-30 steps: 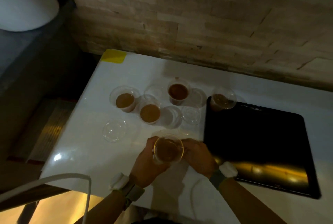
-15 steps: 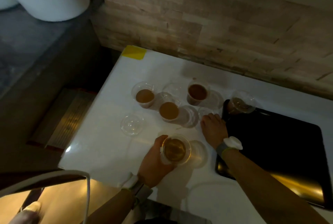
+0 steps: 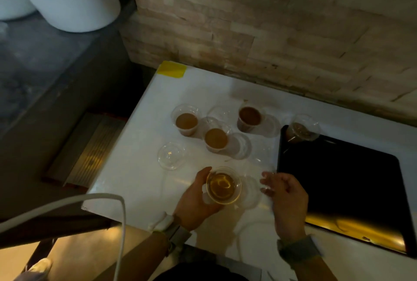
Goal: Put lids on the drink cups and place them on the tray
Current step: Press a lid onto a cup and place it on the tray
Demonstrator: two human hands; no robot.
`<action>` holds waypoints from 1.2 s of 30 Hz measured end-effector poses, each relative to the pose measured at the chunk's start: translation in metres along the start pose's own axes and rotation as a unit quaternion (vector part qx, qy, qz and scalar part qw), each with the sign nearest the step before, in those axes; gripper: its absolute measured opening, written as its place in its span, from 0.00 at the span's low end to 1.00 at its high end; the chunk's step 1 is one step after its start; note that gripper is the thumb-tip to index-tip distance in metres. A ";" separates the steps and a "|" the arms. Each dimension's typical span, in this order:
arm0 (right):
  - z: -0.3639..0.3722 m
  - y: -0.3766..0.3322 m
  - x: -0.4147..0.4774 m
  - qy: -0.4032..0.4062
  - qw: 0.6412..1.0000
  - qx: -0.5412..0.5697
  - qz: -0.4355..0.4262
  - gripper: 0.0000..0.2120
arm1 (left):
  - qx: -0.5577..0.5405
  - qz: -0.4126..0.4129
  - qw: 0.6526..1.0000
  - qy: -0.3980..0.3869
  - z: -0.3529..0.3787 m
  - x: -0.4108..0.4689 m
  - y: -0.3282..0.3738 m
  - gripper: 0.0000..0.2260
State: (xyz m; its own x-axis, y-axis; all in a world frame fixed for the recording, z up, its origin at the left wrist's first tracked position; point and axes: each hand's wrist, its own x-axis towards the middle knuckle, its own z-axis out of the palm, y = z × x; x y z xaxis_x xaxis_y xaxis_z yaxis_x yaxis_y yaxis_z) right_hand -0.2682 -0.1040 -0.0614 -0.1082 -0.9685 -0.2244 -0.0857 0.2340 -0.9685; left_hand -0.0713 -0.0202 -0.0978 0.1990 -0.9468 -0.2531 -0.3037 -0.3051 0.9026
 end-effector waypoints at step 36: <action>0.020 0.040 -0.010 -0.198 0.876 -0.381 -0.221 0.23 | -0.006 0.002 0.999 -0.035 -0.024 0.005 -0.005 0.36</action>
State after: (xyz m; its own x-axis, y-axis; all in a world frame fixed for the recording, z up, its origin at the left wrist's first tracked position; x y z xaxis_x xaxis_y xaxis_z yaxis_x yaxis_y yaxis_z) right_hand -0.2508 -0.0867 -0.1005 0.4409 -0.8975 -0.0110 -0.6843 -0.3282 -0.6512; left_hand -0.0464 -0.0212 -0.0955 0.1327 -0.9529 -0.2727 -0.2938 -0.3006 0.9074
